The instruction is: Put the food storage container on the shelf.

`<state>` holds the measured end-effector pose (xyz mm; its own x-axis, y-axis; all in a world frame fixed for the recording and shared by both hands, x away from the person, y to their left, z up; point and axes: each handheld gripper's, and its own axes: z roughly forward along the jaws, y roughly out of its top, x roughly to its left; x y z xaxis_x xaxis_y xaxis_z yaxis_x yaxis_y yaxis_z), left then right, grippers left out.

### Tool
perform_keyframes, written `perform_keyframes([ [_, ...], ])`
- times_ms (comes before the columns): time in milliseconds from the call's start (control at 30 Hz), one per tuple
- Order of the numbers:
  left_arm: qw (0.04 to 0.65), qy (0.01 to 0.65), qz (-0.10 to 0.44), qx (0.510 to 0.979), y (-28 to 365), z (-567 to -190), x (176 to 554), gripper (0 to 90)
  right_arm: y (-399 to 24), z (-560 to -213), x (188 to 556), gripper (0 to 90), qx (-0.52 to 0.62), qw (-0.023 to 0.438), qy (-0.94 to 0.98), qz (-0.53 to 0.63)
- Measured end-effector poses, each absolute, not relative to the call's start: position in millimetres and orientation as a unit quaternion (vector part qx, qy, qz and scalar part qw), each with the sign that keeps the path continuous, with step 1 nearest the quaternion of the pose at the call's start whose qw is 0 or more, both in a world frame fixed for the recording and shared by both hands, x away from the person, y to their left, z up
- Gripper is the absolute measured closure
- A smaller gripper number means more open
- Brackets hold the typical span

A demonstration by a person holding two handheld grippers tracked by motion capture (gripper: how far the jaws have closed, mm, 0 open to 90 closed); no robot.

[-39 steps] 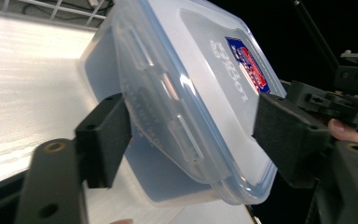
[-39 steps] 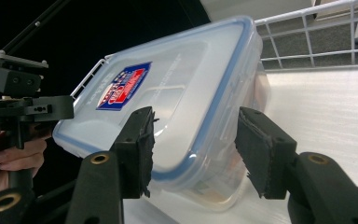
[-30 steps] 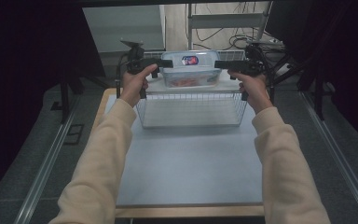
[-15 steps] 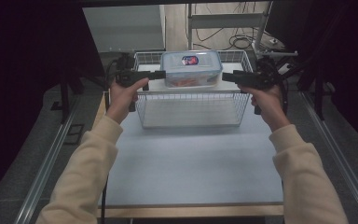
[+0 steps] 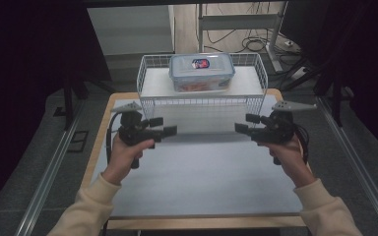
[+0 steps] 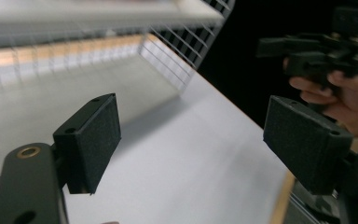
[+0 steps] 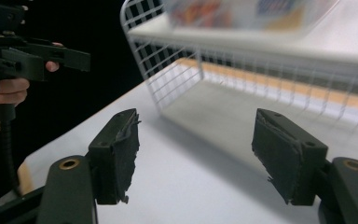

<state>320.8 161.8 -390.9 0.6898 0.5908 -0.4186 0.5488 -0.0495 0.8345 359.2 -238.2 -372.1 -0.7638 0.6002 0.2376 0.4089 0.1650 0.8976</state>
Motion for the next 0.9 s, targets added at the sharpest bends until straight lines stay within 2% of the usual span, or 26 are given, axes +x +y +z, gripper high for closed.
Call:
perform_keyframes([
  [267,0.523,0.396,0.001,0.755,150,-452,294,18.5,-239,-426,328,28.8,0.323,0.051,0.771,0.546],
  [533,0.496,0.401,0.003,0.77,143,-484,292,19.7,-241,-470,319,27.6,0.337,0.044,0.782,0.523],
  [900,0.48,0.419,0.022,0.771,150,-499,293,20.0,-243,-482,314,24.0,0.328,0.061,0.788,0.518],
])
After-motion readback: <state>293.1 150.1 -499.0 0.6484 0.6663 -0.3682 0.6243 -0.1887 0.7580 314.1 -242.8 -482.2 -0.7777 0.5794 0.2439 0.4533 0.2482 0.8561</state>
